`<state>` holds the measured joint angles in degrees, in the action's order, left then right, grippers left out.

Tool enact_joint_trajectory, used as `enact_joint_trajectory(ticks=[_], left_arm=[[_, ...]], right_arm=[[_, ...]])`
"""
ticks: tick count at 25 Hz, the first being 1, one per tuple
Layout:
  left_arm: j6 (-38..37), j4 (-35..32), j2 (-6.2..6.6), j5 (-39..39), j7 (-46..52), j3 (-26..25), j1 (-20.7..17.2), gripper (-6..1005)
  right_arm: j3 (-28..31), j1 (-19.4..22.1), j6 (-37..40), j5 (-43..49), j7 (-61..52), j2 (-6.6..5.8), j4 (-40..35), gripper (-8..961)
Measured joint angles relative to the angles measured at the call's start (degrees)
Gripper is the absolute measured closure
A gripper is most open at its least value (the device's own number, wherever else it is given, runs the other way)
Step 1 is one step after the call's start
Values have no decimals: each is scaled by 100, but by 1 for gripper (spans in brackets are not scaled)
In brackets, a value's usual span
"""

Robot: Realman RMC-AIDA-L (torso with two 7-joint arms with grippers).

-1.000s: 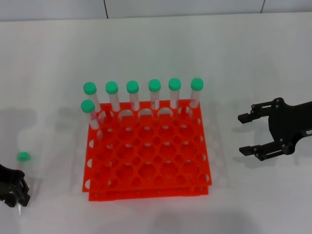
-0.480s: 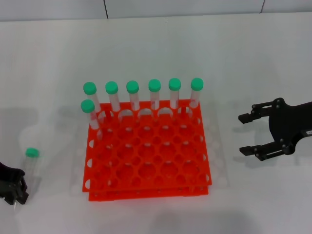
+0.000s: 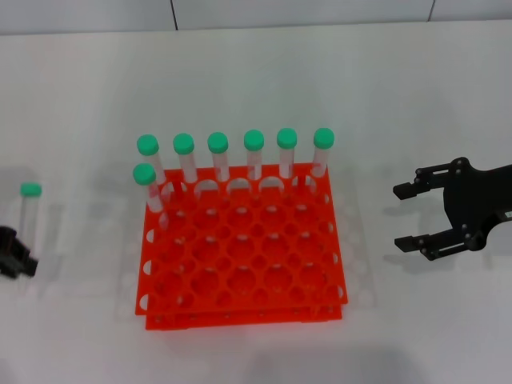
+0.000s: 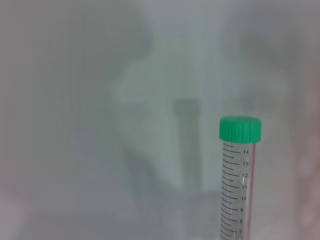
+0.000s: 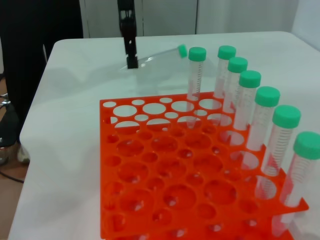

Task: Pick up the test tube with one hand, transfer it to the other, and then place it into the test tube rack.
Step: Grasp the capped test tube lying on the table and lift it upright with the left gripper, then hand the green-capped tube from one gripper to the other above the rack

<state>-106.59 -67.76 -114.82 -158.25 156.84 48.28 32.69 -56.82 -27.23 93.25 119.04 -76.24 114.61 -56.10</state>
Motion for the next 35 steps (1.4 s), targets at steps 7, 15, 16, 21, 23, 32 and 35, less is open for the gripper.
enact_joint_trajectory(ticks=[7,15,16,21,23,32,35], left_arm=[[-21,-417,32,1629,-597,-142,-415,804],[-28,-813,-17,3010,-1509,-158,-862,802],[-27,-907,-34,3127,-1607,-160,-931,802],[-85,-1271,-119,3658,-2200,-164,-1204,800],[-121,-1298,-163,3728,-2474,-147,-1230,800],[-344,-1278,-353,3805,-4020,-64,-1234,797],[-353,-1273,-390,3809,-4517,117,-1223,797]], right_arm=[[14,4,9,-50,-94,-13,-9,205],[32,-1,64,-117,-281,-14,-89,205],[31,-4,80,-143,-304,-13,-93,205],[47,-14,184,-308,-430,-44,-101,204],[80,-16,223,-364,-458,-48,-102,204],[189,-28,598,-618,-572,-24,-112,204],[262,-29,745,-738,-580,-8,-107,204]])
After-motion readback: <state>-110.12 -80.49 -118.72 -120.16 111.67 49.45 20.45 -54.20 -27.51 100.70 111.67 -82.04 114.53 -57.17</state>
